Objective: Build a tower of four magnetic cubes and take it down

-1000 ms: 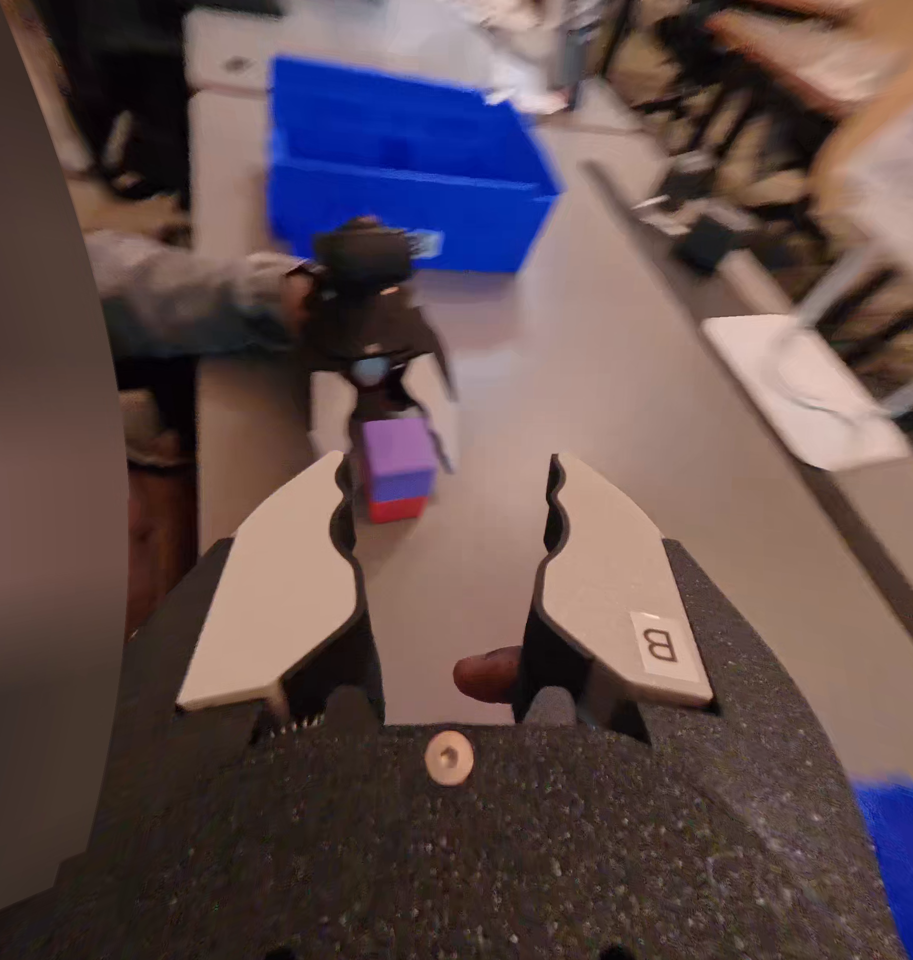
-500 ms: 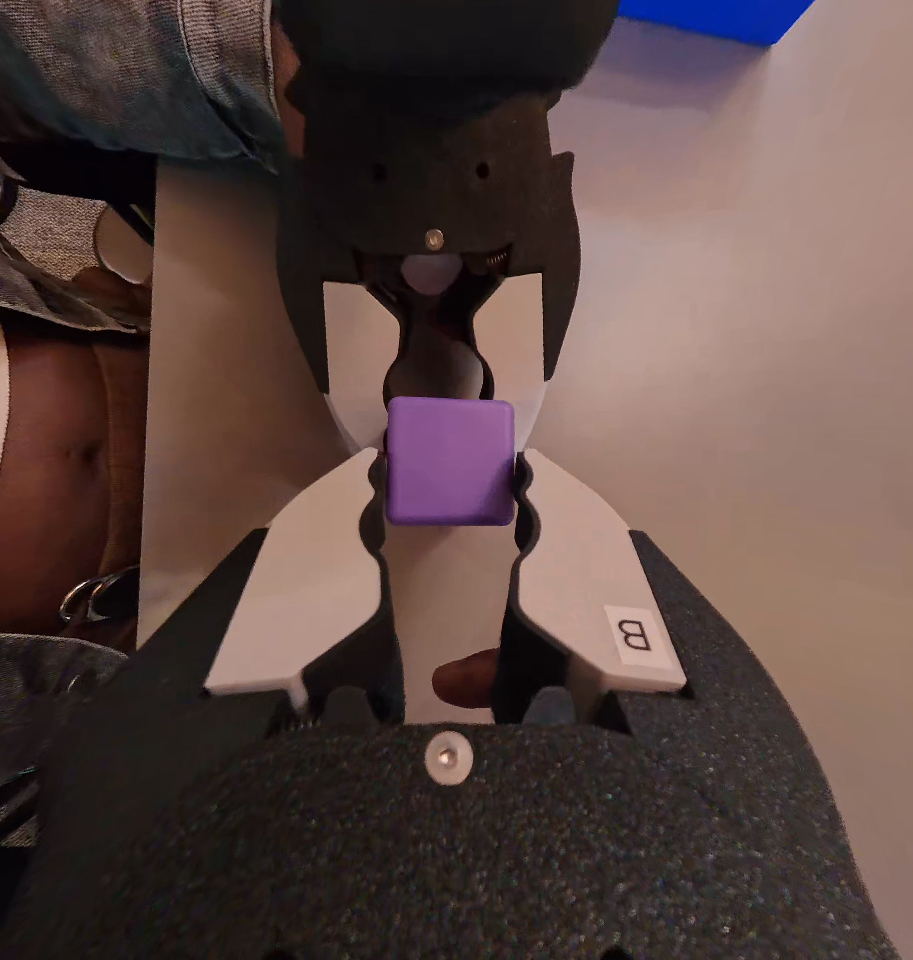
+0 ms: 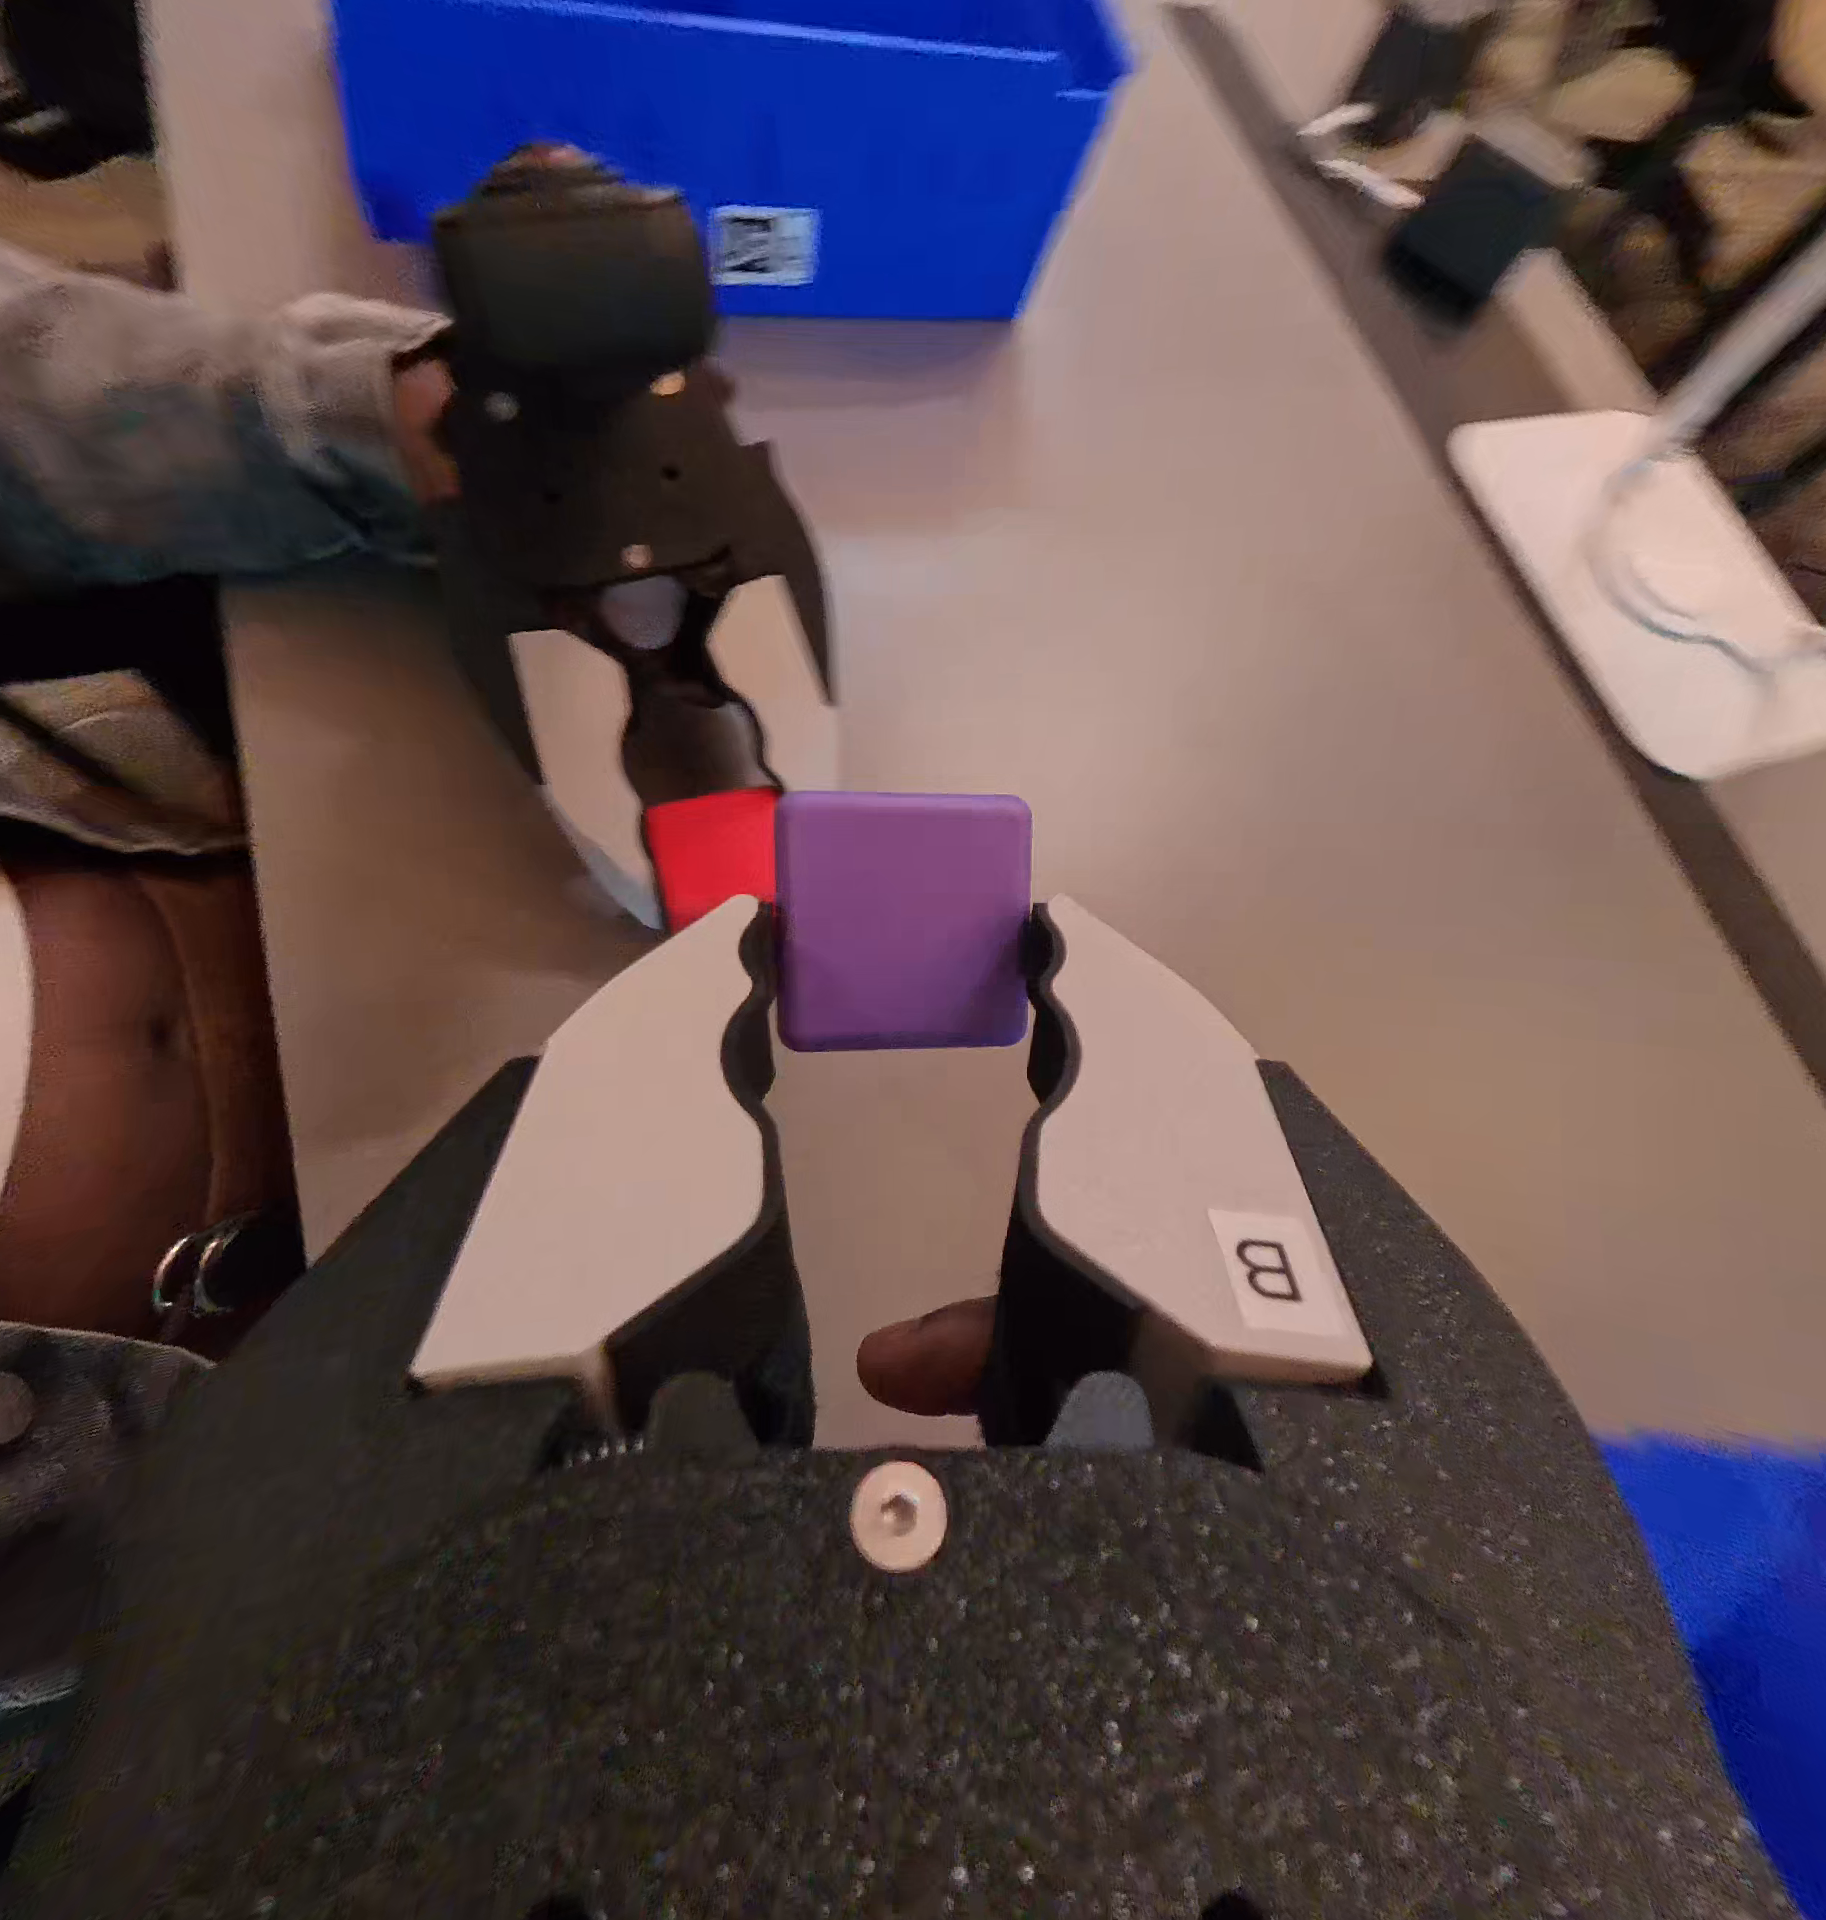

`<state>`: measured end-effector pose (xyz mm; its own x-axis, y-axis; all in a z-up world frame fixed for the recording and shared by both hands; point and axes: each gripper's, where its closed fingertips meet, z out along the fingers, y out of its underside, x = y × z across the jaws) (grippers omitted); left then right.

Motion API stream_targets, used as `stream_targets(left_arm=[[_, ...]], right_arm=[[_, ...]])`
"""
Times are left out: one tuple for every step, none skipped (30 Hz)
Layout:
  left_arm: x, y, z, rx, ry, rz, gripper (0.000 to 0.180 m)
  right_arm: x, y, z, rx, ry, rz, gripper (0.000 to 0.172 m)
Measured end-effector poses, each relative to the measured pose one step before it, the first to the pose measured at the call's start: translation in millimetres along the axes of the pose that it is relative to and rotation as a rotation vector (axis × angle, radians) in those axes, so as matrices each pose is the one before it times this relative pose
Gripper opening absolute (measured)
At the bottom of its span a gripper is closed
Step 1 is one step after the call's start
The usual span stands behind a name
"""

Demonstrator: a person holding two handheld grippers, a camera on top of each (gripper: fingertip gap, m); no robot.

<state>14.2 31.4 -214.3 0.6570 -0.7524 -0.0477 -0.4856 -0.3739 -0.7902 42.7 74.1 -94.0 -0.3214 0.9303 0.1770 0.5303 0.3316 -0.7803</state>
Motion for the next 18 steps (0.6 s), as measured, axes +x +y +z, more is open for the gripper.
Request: stream_targets(left_arm=[[0.00,-0.20,0.10,-0.0002,-0.0002,0.0022,0.049],[0.04,-0.18,0.08,-0.0004,-0.0007,0.0028,0.049],[0.21,-0.14,0.12,-0.0001,-0.0015,0.0041,0.049],[0.10,-0.19,0.05,-0.0001,-0.0006,0.0032,0.049],[0.12,-0.07,0.16,-0.0010,-0.0006,0.0010,0.049],[0.20,-0.08,0.03,-0.0012,-0.0002,0.0015,0.049],[0.16,-0.05,0.11,-0.0010,-0.0008,0.0030,0.049],[-0.05,0.25,0.15,-0.0020,-0.0014,0.0031,0.049],[0.22,0.08,0.16,-0.0010,0.0013,0.0002,0.050],[0.44,-0.01,0.07,-0.0005,0.0040,-0.0010,0.049],[0.24,0.02,0.03,-0.0003,0.0026,-0.0016,0.049],[-0.01,-0.06,0.06,0.0002,0.0003,-0.0003,0.049],[-0.04,-0.04,-0.01,0.0007,0.0001,-0.0002,0.049],[0.04,0.01,0.10,0.0005,0.0000,-0.0004,0.049],[-0.08,-0.08,0.08,0.0003,-0.0001,-0.0002,0.049],[0.03,0.05,0.04,0.0005,-0.0001,0.0006,0.049],[-0.04,-0.02,-0.02,0.0005,0.0004,0.0004,0.049],[-0.01,-0.03,0.02,0.0003,0.0007,-0.0005,0.049]], right_arm=[[10.44,1.22,-16.60,0.0009,0.0639,0.0259,0.046],[12.19,2.93,-16.91,-0.0066,0.0698,0.0302,0.046],[13.98,5.00,-16.83,-0.0157,0.0754,0.0347,0.046],[16.09,7.25,-16.17,-0.0238,0.0846,0.0363,0.046],[17.37,9.30,-14.89,-0.0295,0.0895,0.0366,0.047],[17.05,11.24,-12.78,-0.0354,0.0828,0.0395,0.047],[16.35,12.99,-10.05,-0.0402,0.0750,0.0427,0.047],[15.48,14.55,-6.74,-0.0431,0.0681,0.0425,0.047],[12.82,15.21,-3.18,-0.0444,0.0520,0.0409,0.047],[9.65,15.10,0.37,-0.0427,0.0339,0.0405,0.047],[7.35,14.70,3.41,-0.0420,0.0215,0.0397,0.047],[5.09,14.52,6.03,-0.0453,0.0117,0.0342,0.046],[4.14,13.89,7.82,-0.0475,0.0092,0.0275,0.047],[3.01,12.13,9.32,-0.0447,0.0058,0.0207,0.047],[1.83,9.85,9.82,-0.0369,-0.0005,0.0167,0.047],[1.59,7.60,9.80,-0.0295,-0.0025,0.0147,0.046],[2.05,6.31,9.47,-0.0256,-0.0005,0.0134,0.047],[1.57,5.45,9.04,-0.0231,-0.0054,0.0146,0.047]])
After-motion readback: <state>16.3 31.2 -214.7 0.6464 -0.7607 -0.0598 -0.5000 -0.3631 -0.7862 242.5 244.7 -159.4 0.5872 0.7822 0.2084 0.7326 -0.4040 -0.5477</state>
